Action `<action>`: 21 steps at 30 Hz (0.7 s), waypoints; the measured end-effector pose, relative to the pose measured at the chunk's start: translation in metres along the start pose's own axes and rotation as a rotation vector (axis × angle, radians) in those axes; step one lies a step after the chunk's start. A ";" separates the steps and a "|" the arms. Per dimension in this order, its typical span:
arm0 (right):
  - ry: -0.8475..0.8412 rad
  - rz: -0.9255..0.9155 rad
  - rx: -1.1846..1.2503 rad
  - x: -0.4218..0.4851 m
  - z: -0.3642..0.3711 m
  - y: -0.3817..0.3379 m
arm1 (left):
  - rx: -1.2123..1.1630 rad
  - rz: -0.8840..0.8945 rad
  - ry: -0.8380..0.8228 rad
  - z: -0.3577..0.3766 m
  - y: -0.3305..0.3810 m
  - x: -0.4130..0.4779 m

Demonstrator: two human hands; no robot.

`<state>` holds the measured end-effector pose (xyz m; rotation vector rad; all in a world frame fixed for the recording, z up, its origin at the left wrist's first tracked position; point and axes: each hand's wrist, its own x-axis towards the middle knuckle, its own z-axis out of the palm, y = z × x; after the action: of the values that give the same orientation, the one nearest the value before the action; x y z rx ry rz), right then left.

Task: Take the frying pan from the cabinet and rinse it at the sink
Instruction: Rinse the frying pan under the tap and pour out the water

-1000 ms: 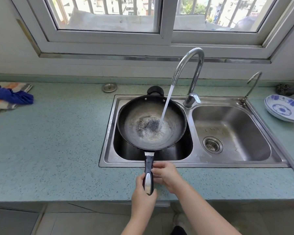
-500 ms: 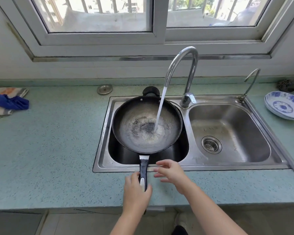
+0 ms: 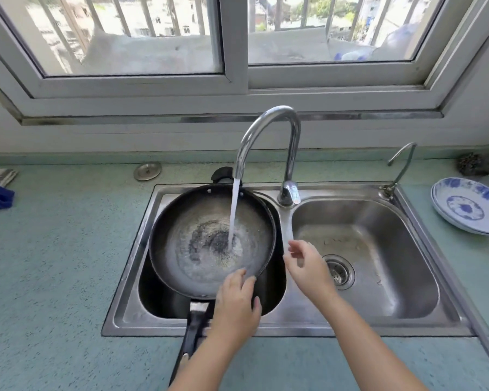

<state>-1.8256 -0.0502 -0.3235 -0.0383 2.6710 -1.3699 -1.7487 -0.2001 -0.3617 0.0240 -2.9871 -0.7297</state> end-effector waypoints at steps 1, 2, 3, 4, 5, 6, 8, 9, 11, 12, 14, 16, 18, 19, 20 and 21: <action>0.007 -0.058 -0.054 0.007 -0.007 0.003 | 0.006 0.013 -0.026 0.004 0.004 0.008; 0.013 -0.113 -0.104 0.015 -0.012 0.008 | 0.014 0.023 -0.044 0.007 0.008 0.015; 0.023 -0.168 -0.156 0.022 -0.018 0.012 | 0.026 0.031 -0.056 0.011 0.012 0.022; 0.037 -0.210 -0.207 0.029 -0.021 0.016 | 0.041 0.038 -0.065 0.015 0.015 0.027; 0.052 -0.252 -0.256 0.036 -0.023 0.019 | 0.060 0.043 -0.075 0.019 0.017 0.032; 0.068 -0.285 -0.309 0.044 -0.025 0.021 | 0.084 0.048 -0.082 0.023 0.019 0.037; 0.105 -0.361 -0.415 0.058 -0.024 0.026 | 0.142 0.053 -0.100 0.028 0.024 0.043; 0.107 -0.392 -0.459 0.065 -0.023 0.027 | 0.173 0.048 -0.109 0.030 0.025 0.046; 0.089 -0.438 -0.533 0.078 -0.022 0.027 | 0.221 0.031 -0.111 0.033 0.027 0.049; 0.078 -0.454 -0.567 0.083 -0.022 0.025 | 0.234 0.030 -0.103 0.036 0.027 0.050; 0.055 -0.463 -0.619 0.090 -0.021 0.024 | 0.257 0.027 -0.099 0.040 0.027 0.050; 0.026 -0.458 -0.653 0.094 -0.021 0.026 | 0.265 0.017 -0.100 0.044 0.026 0.049; 0.014 -0.461 -0.677 0.095 -0.019 0.030 | 0.273 0.016 -0.080 0.047 0.025 0.048; 0.015 -0.467 -0.679 0.095 -0.018 0.032 | 0.276 0.016 -0.070 0.049 0.024 0.048; 0.019 -0.470 -0.671 0.095 -0.016 0.034 | 0.279 0.018 -0.059 0.049 0.024 0.048; 0.029 -0.471 -0.654 0.096 -0.014 0.035 | 0.281 0.019 -0.046 0.050 0.025 0.048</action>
<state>-1.9206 -0.0265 -0.3547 -0.7533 3.1278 -0.4966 -1.7999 -0.1567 -0.3920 -0.0063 -3.1028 -0.3085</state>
